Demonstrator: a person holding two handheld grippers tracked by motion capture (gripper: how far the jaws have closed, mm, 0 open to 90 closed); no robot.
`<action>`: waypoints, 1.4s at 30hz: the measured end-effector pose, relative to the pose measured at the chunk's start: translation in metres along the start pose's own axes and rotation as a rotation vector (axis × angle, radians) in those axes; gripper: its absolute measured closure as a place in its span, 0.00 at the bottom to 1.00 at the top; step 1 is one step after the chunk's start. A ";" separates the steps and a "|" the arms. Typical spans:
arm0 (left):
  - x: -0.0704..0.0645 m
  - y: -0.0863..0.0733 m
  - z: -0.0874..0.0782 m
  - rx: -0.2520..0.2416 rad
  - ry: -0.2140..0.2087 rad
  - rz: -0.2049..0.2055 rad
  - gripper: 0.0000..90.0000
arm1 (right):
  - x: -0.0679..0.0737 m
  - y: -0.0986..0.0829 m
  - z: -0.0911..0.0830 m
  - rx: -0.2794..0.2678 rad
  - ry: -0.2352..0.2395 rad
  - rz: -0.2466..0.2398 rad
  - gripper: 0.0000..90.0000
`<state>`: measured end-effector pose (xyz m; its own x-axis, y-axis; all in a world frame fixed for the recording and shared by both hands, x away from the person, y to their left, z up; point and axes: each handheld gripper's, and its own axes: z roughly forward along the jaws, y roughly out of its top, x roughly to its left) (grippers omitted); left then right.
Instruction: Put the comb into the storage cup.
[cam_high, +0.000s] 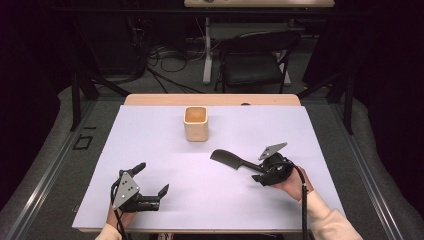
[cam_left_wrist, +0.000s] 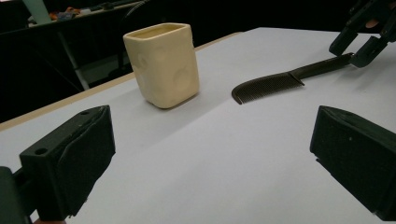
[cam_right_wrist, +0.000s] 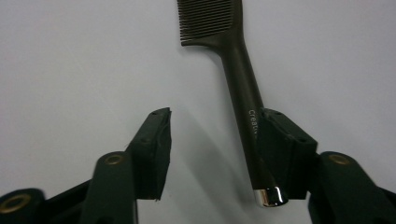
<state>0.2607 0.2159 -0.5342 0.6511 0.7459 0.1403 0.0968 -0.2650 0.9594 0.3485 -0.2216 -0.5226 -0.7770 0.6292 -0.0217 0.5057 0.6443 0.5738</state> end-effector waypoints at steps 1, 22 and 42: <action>0.000 0.000 0.000 0.000 0.000 0.000 0.00 | 0.000 0.001 -0.001 0.003 -0.003 -0.013 0.41; -0.001 0.000 -0.001 -0.002 0.000 0.003 0.00 | -0.002 0.011 -0.010 0.003 -0.059 -0.034 0.05; -0.002 0.000 0.000 -0.009 -0.001 0.000 0.00 | -0.005 0.021 -0.011 0.012 -0.104 -0.060 0.00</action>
<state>0.2591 0.2147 -0.5342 0.6521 0.7450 0.1404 0.0898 -0.2598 0.9615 0.3588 -0.2157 -0.5014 -0.7630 0.6307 -0.1413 0.4641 0.6868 0.5594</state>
